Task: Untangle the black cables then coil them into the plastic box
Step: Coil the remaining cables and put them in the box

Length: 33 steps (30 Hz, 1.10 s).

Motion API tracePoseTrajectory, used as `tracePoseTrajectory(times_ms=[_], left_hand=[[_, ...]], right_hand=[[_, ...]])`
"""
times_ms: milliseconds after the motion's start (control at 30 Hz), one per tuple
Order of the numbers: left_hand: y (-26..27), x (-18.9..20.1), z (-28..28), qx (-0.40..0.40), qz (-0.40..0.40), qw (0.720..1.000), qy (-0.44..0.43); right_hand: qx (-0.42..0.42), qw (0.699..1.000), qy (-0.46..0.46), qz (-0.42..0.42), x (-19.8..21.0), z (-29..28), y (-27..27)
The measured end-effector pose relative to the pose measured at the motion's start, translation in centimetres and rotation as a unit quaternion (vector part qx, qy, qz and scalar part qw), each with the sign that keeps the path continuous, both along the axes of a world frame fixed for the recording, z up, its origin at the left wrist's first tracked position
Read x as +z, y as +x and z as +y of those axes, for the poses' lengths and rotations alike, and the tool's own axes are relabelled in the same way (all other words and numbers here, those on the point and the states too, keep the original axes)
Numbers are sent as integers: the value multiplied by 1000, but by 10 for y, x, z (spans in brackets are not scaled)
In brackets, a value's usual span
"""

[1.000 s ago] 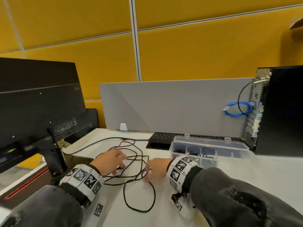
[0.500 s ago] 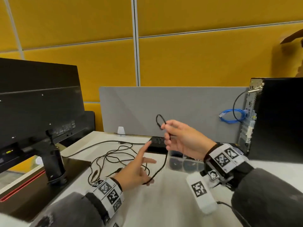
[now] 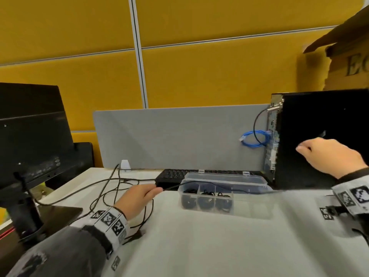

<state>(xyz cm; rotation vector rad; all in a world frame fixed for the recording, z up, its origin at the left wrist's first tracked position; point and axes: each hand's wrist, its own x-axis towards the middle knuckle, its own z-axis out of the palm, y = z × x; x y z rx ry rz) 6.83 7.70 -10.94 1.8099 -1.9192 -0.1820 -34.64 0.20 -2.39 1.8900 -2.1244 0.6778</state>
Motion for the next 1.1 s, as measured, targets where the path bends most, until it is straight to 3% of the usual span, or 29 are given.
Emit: tracePoseTrajectory(times_ms=[67, 133, 167, 233, 267, 333, 433, 567, 667, 767, 833, 867, 933, 1033, 1100], left_hand=[[-25, 9, -3, -39, -12, 998, -46], [-55, 18, -2, -91, -11, 991, -94], [-70, 23, 0, -119, -4, 986, -116], [-95, 32, 4, -159, 6, 974, -161], [-102, 35, 5, -170, 13, 970, -172], [-102, 41, 9, -182, 40, 968, -167], [-79, 43, 12, -166, 44, 976, -133], [-39, 42, 6, -88, 20, 989, -119], [-18, 47, 4, -50, 10, 995, -85], [-5, 50, 8, -24, 8, 998, -57], [-9, 52, 10, -15, -22, 998, -54], [-16, 53, 9, -16, -31, 998, -58], [-37, 55, 7, -41, -38, 996, -74], [-76, 61, 3, -100, -60, 987, -112], [-94, 65, 5, -130, -51, 981, -136]], right_hand=[[-17, 992, 0, 127, -7, 5, 16], [138, 975, -37, 172, -10, 21, 50], [250, 962, -17, 106, -12, 34, 71], [406, 899, 146, -73, -19, 66, 114], [443, 857, 226, -133, -21, 78, 130], [462, 833, 262, -157, -24, 81, 135], [411, 886, 164, -142, -16, 55, 103], [259, 956, -38, -132, -14, 21, 46], [95, 971, -176, -134, -21, 5, 0], [14, 993, -87, -78, -35, -6, -44], [-7, 1000, -27, -9, -40, -6, -35], [9, 1000, -12, -7, -40, -3, -18], [147, 989, 2, -36, -31, 14, 32], [395, 908, 57, -125, -16, 58, 107], [476, 860, 112, -146, -20, 78, 143]])
